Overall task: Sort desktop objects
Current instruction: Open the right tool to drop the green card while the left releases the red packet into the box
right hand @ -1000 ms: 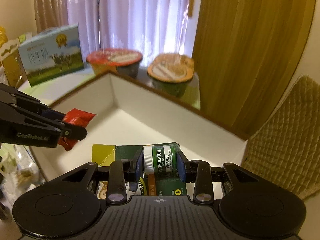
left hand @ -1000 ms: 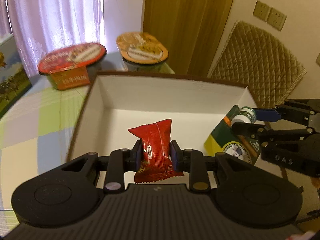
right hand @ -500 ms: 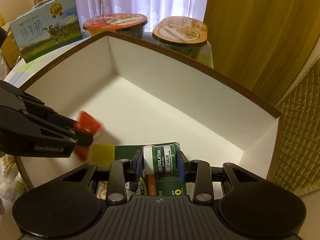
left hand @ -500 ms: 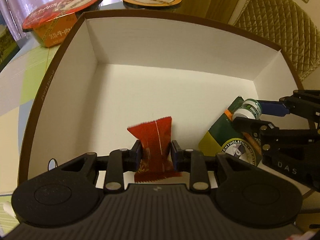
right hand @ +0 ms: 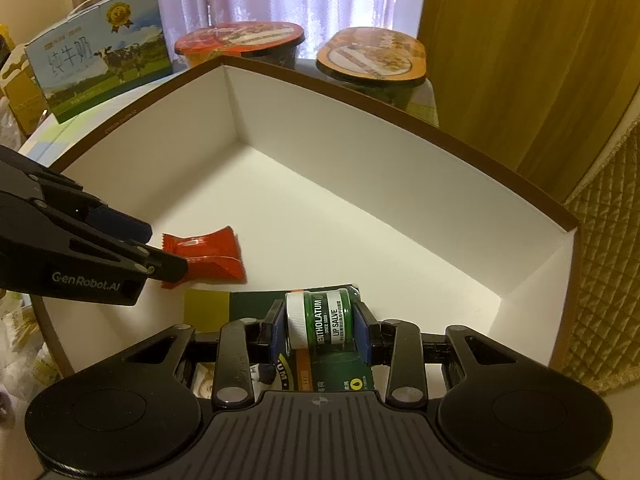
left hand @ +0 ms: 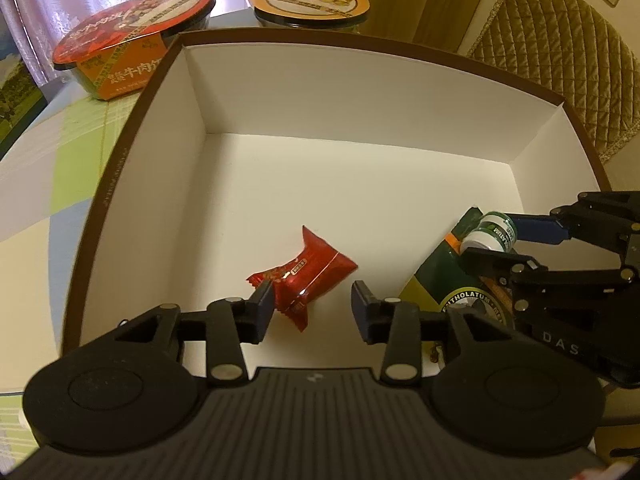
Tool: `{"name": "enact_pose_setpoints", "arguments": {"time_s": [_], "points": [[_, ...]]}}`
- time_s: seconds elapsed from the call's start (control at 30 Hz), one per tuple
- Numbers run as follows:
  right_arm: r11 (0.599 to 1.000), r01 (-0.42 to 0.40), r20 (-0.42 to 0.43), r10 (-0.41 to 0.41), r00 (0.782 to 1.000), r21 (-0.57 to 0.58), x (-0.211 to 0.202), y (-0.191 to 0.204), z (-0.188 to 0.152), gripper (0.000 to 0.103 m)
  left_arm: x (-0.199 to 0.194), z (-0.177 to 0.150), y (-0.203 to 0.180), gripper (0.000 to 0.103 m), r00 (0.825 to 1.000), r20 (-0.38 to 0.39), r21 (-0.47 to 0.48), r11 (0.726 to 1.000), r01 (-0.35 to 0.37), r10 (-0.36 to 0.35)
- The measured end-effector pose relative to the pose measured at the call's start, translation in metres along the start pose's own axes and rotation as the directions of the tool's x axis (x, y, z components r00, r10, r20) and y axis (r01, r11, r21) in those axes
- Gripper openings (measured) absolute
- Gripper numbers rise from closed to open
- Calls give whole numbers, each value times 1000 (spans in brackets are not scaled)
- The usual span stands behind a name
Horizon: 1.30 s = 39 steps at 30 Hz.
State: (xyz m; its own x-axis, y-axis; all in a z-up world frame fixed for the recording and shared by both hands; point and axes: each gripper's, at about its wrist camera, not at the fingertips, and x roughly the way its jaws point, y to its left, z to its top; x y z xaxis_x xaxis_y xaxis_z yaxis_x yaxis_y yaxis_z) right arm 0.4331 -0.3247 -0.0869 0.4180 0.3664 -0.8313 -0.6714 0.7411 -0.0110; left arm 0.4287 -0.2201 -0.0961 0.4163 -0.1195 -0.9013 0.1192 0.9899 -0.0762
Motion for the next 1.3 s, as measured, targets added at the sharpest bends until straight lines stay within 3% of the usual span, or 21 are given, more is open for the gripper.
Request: {"name": "enact_pose_setpoints", "arguments": {"time_s": [0.03, 0.1, 0.13, 0.17, 0.2, 0.43, 0.67, 1.3], "points": [[1000, -6, 4, 6, 1000, -4, -1, 2, 0, 34, -1, 0, 1, 36, 1000, 1, 0, 1000, -1, 1], [1000, 5, 21, -5, 1000, -15, -3, 5, 0, 49, -3, -1, 3, 39, 1000, 2, -4, 1000, -7, 7], [1000, 20, 35, -19, 999, -18, -5, 7, 0, 67, -4, -1, 4, 42, 1000, 5, -4, 1000, -10, 10], [999, 25, 49, -24, 999, -20, -7, 7, 0, 79, -5, -1, 4, 46, 1000, 7, -5, 1000, -15, 15], [1000, 20, 59, -19, 998, -22, -9, 7, -1, 80, -7, -2, 4, 52, 1000, 8, -7, 1000, -19, 19], [999, 26, 46, -24, 999, -41, -16, 7, -6, 93, -13, -5, 4, 64, 999, 25, -1, 1000, -21, 21], [999, 28, 51, -27, 998, -31, -26, 6, -12, 99, -17, -9, -2, 71, 999, 30, 5, 1000, -23, 23], [999, 50, 103, -51, 993, 12, -63, 1, -28, 101, -45, -25, -17, 71, 997, 76, -15, 1000, -18, 19]]}}
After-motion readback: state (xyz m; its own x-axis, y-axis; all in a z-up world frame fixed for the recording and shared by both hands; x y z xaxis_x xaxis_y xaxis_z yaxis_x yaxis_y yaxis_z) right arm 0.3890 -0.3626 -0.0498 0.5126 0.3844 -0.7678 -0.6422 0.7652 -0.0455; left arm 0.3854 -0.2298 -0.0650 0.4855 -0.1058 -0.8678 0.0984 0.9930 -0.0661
